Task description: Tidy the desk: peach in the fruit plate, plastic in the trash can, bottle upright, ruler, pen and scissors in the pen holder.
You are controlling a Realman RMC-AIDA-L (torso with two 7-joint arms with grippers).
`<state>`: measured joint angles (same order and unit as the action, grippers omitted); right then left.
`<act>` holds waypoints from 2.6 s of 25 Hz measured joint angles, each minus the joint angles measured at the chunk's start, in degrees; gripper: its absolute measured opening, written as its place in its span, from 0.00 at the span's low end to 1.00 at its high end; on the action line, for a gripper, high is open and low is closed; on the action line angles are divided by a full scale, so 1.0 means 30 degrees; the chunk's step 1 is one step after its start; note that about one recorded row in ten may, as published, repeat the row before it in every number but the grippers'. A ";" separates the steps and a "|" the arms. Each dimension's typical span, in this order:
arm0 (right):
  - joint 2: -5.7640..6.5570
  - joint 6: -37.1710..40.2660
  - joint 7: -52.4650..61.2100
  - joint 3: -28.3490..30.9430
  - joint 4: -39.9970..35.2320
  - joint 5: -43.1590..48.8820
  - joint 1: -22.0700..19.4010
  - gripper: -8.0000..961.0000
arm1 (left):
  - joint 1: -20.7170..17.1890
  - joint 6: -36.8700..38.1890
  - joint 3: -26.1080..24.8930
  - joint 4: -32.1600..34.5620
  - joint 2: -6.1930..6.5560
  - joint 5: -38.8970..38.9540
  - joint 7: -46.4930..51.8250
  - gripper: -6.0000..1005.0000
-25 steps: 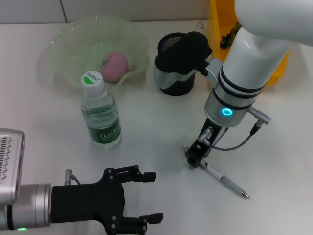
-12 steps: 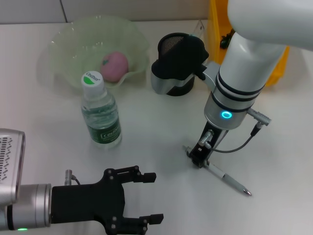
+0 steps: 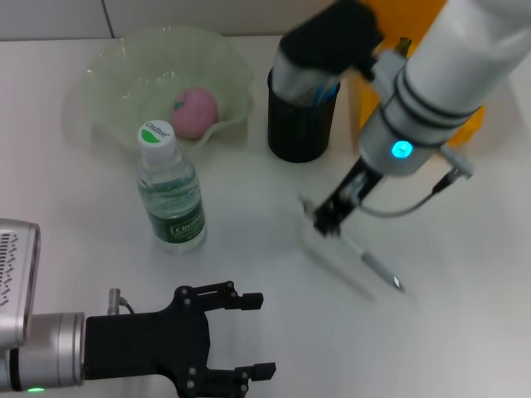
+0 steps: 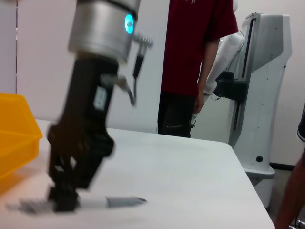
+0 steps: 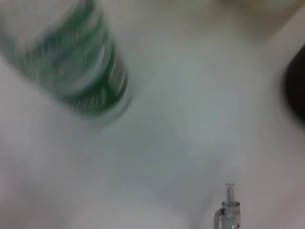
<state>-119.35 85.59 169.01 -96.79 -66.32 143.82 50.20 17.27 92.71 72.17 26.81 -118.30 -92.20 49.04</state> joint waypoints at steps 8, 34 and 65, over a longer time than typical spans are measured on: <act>-0.0166 -0.4042 -0.3387 0.3269 -1.0221 0.1279 -0.5564 0.18 | 0.0058 0.0035 -0.0093 0.0000 0.0001 0.0004 0.0000 0.79; -0.0099 -0.7793 -4.6258 0.1480 1.1243 -3.8441 -0.7100 0.18 | 0.0278 0.0023 -0.0150 0.0000 0.0018 0.0026 0.0639 0.79; 0.0249 -0.2848 -4.1702 0.2363 1.1369 -3.6770 -0.9975 0.60 | 0.0206 0.0035 -0.0197 0.0051 0.0056 0.0007 0.0490 0.79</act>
<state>-118.60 77.04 43.91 -89.70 -32.22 33.51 20.27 17.88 92.81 71.58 26.96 -118.13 -92.18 50.51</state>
